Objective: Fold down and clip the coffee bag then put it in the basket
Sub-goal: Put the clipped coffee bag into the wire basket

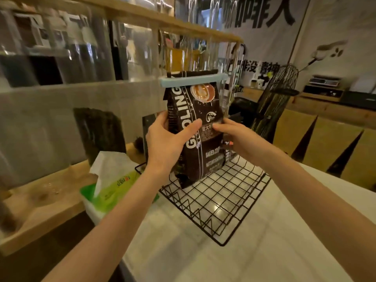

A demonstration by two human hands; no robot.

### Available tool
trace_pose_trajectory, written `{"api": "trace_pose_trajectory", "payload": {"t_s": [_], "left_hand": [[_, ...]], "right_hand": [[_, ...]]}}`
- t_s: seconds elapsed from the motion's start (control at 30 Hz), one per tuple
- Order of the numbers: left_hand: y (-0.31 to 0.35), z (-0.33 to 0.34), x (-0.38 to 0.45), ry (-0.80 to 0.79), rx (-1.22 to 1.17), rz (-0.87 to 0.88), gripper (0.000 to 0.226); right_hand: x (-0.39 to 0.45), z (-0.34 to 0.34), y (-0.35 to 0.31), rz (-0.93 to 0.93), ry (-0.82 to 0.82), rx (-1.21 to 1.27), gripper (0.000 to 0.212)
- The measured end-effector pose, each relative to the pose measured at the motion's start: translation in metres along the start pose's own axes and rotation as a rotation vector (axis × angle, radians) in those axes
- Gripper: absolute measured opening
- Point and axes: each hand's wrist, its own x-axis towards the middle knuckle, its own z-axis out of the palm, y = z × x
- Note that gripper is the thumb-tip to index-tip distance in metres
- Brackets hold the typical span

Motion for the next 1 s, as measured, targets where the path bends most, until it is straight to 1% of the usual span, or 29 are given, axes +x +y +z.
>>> {"api": "trace_pose_trajectory", "payload": {"t_s": [0.03,0.1,0.2,0.23,0.3,0.37,0.47,0.67,0.83,1.0], "left_hand": [[-0.007,-0.001,0.002,0.023,0.04,0.012,0.038],[-0.021,-0.001,0.004,0.064,0.099,0.022,0.049],[-0.037,-0.002,0.006,0.1,0.156,0.022,0.06],[-0.041,-0.003,0.007,0.104,0.172,0.018,0.063],[-0.048,-0.005,0.01,0.101,0.201,0.005,0.064],[-0.054,-0.008,0.011,0.091,0.222,-0.006,0.064],[-0.062,-0.013,0.01,0.088,0.249,-0.022,0.066],[-0.066,-0.014,0.008,0.076,0.265,-0.04,0.069],[-0.069,-0.019,0.007,0.051,0.223,-0.123,0.073],[-0.065,-0.02,0.004,0.059,0.199,-0.128,0.069]], "right_hand": [[0.007,0.005,0.001,0.036,0.008,-0.036,0.024],[0.019,0.013,0.006,0.098,0.032,-0.067,0.039],[0.033,0.023,0.017,0.139,0.046,0.012,0.028],[0.037,0.025,0.021,0.144,0.049,0.036,0.031],[0.043,0.03,0.028,0.144,0.043,0.071,0.044],[0.046,0.035,0.036,0.149,0.029,0.107,0.051],[0.047,0.042,0.045,0.14,0.022,0.138,0.051],[0.045,0.046,0.056,0.123,0.059,0.144,0.054],[0.042,0.047,0.058,0.121,0.047,0.102,0.061],[0.041,0.046,0.053,0.117,0.023,0.076,0.052]]}}
